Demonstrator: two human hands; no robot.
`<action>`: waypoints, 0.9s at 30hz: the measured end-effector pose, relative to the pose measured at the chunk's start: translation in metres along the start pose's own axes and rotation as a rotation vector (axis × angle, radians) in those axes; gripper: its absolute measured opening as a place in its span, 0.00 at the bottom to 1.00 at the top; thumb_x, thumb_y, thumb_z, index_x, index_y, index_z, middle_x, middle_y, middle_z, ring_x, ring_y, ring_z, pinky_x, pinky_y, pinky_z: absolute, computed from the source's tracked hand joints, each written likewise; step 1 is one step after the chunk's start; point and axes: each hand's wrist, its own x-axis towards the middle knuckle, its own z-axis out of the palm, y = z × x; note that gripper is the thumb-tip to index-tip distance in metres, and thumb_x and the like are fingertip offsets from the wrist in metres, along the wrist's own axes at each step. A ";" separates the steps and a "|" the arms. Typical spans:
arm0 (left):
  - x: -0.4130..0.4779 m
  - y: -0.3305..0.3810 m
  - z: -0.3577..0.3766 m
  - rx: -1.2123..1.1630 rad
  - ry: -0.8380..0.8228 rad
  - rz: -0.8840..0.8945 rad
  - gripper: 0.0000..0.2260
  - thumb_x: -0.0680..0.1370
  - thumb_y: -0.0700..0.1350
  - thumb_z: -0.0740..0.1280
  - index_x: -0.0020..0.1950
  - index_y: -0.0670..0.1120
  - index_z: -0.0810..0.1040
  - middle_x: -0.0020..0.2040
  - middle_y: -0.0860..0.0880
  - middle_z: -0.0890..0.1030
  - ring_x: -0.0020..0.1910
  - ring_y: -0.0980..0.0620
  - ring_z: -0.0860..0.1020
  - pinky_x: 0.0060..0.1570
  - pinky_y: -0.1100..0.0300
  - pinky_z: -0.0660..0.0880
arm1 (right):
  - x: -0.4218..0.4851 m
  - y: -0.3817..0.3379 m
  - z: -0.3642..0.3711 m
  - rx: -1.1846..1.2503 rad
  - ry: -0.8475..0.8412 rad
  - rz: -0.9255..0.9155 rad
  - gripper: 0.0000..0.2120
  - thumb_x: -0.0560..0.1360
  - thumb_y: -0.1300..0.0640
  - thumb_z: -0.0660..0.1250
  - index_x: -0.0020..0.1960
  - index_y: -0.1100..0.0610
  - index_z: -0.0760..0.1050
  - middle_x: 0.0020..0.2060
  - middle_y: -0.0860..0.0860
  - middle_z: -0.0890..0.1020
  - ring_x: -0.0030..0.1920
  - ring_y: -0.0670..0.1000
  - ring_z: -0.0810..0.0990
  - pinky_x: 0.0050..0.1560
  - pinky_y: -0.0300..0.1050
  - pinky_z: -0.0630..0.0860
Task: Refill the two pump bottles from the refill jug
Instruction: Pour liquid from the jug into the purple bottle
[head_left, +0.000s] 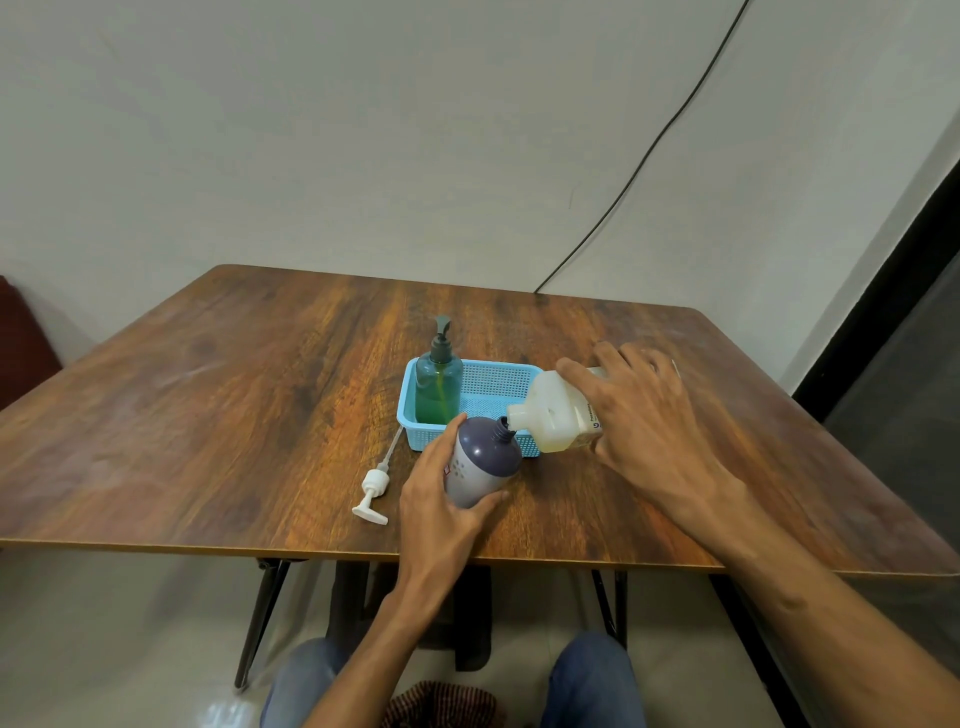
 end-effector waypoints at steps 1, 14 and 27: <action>0.000 0.000 0.000 0.000 0.001 -0.001 0.41 0.66 0.51 0.81 0.75 0.52 0.67 0.69 0.57 0.74 0.67 0.63 0.72 0.64 0.69 0.71 | 0.000 0.000 0.000 0.000 -0.002 -0.001 0.41 0.57 0.54 0.84 0.66 0.50 0.73 0.56 0.57 0.78 0.55 0.60 0.77 0.58 0.60 0.73; 0.000 0.000 0.001 0.022 0.009 -0.006 0.42 0.65 0.49 0.82 0.76 0.50 0.68 0.69 0.55 0.75 0.67 0.64 0.72 0.64 0.70 0.71 | 0.000 0.000 -0.002 0.007 -0.018 0.003 0.40 0.58 0.55 0.84 0.67 0.51 0.73 0.57 0.58 0.78 0.58 0.62 0.77 0.60 0.62 0.72; -0.001 0.002 0.001 0.004 0.015 -0.005 0.40 0.66 0.48 0.82 0.75 0.49 0.69 0.68 0.56 0.75 0.67 0.64 0.73 0.64 0.68 0.71 | 0.002 0.001 0.002 0.002 0.036 -0.018 0.41 0.55 0.55 0.85 0.65 0.51 0.75 0.54 0.58 0.79 0.54 0.61 0.78 0.57 0.61 0.74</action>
